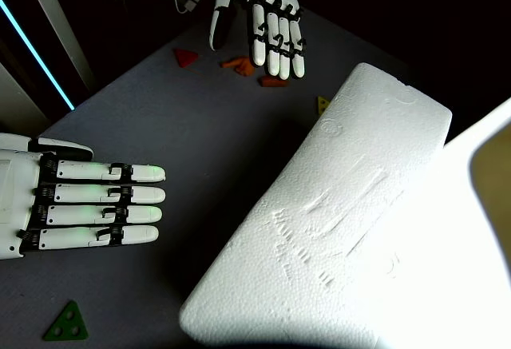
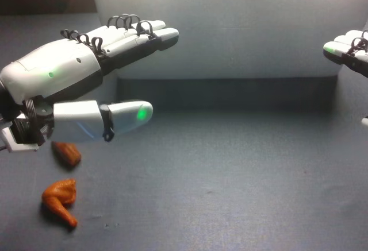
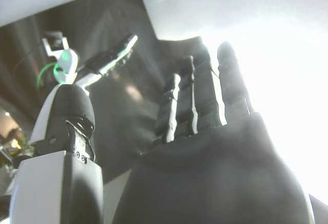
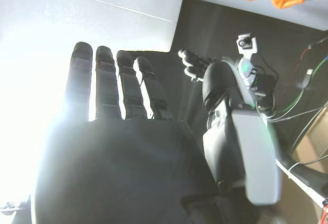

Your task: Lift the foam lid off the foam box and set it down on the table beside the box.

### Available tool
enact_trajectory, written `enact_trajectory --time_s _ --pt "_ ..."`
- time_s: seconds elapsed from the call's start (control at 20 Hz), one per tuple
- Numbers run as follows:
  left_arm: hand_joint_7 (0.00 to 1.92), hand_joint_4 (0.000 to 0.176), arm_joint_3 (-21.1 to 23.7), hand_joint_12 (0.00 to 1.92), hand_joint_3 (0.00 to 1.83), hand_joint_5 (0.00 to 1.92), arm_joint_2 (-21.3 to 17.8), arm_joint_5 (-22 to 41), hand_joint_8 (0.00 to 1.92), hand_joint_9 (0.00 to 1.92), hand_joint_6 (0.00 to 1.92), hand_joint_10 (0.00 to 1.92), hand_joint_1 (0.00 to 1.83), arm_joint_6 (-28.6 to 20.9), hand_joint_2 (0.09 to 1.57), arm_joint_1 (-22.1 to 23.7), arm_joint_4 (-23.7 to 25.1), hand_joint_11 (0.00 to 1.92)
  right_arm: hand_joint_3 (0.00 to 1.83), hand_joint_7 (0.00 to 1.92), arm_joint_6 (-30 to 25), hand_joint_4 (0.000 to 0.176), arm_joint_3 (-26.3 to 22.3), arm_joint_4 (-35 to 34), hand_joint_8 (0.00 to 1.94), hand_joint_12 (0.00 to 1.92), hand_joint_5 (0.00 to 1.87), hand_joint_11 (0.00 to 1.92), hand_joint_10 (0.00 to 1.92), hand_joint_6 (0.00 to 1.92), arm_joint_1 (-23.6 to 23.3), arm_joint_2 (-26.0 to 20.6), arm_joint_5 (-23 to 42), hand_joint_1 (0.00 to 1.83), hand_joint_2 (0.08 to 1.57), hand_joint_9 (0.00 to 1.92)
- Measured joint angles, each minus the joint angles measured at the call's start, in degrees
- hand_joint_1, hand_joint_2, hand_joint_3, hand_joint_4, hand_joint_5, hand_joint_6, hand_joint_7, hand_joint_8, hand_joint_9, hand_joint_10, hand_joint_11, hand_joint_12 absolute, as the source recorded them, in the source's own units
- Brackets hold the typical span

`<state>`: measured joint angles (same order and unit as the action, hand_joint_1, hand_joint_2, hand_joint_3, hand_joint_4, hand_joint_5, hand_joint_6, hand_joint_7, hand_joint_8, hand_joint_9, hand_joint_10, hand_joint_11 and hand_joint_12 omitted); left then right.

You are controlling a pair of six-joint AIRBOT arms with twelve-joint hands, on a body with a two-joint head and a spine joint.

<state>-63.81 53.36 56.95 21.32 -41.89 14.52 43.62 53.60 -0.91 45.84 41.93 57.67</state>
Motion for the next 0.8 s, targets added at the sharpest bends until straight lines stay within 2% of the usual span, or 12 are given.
enact_trajectory --time_s 0.15,0.25,0.3,0.4,0.5,0.6,0.65,0.7,0.75,0.8 --pt "0.00 0.029 0.0 0.37 0.00 0.03 0.0 0.0 0.00 0.00 0.01 0.00 0.14 0.0 1.36 0.0 -0.1 0.00 0.04 0.00 0.0 0.000 0.0 -0.2 0.00 0.00 0.00 0.00 0.00 0.00 0.0 0.0 0.3 0.62 1.34 0.00" --pt "0.00 0.014 0.0 0.36 0.00 0.04 0.0 0.0 0.00 0.00 0.01 0.00 0.19 0.0 1.35 0.0 -0.2 0.00 0.03 0.00 0.0 0.000 0.0 -0.3 0.00 0.00 0.00 0.00 0.00 0.00 0.0 0.0 0.4 0.54 1.34 0.00" --pt "0.00 0.014 0.0 0.36 0.00 0.03 0.0 0.1 0.00 0.00 0.00 0.00 0.19 0.0 1.35 0.0 -0.2 0.00 0.03 0.00 0.0 0.000 0.0 -0.6 0.00 0.00 0.00 0.00 0.00 0.00 0.0 0.0 0.6 0.53 1.34 0.00" --pt "0.00 0.013 0.3 0.38 0.00 0.03 -0.1 1.2 0.00 0.00 0.00 0.00 0.18 0.8 1.35 -0.6 -1.7 0.00 0.02 0.00 0.0 0.000 -0.1 -1.7 0.00 0.00 0.00 0.00 0.00 0.00 0.2 0.0 2.1 0.60 1.34 0.00" --pt "0.00 0.006 0.3 0.25 0.00 0.05 -0.3 2.0 0.00 0.00 0.00 0.00 0.21 1.4 1.35 -0.9 -2.1 0.00 0.02 0.00 0.6 0.000 -0.2 -3.2 0.00 0.00 0.00 0.00 0.00 0.00 0.8 -0.2 3.6 0.66 1.34 0.00" --pt "0.00 0.016 0.3 0.23 0.00 0.07 -0.8 3.2 0.00 0.00 0.01 0.00 0.26 2.6 1.33 -0.9 -3.2 0.00 0.02 0.00 1.4 0.000 -0.6 -5.6 0.00 0.00 0.00 0.00 0.00 0.00 1.7 -0.3 6.0 0.71 1.35 0.00" --pt "0.02 0.015 0.3 0.26 0.00 0.09 -0.9 4.2 0.00 0.00 0.01 0.00 0.27 3.0 1.32 -0.9 -4.7 0.00 0.01 0.00 1.7 0.009 -0.6 -7.1 0.00 0.00 0.00 0.00 0.00 0.00 2.1 -0.4 7.3 0.73 1.34 0.00" --pt "0.03 0.000 0.3 0.22 0.00 0.09 -1.1 5.0 0.00 0.00 0.01 0.00 0.23 4.0 1.31 -0.9 -5.4 0.00 0.01 0.00 2.1 0.000 -0.6 -8.8 0.00 0.00 0.00 0.00 0.00 0.00 2.3 -0.5 9.1 0.74 1.34 0.00" --pt "0.02 0.000 0.3 0.21 0.00 0.09 -1.1 5.4 0.00 0.00 0.00 0.00 0.21 4.3 1.30 -1.0 -5.9 0.00 0.01 0.00 2.4 0.000 -0.6 -9.6 0.00 0.00 0.00 0.01 0.00 0.00 2.5 -0.6 9.8 0.71 1.35 0.00" --pt "0.00 0.000 0.3 0.21 0.00 0.05 -1.1 6.1 0.00 0.00 0.00 0.00 0.27 4.7 1.32 -1.2 -7.0 0.00 0.00 0.00 2.8 0.000 -0.6 -10.6 0.00 0.32 0.00 0.00 0.00 0.00 2.6 -0.7 10.8 0.62 1.38 0.00"
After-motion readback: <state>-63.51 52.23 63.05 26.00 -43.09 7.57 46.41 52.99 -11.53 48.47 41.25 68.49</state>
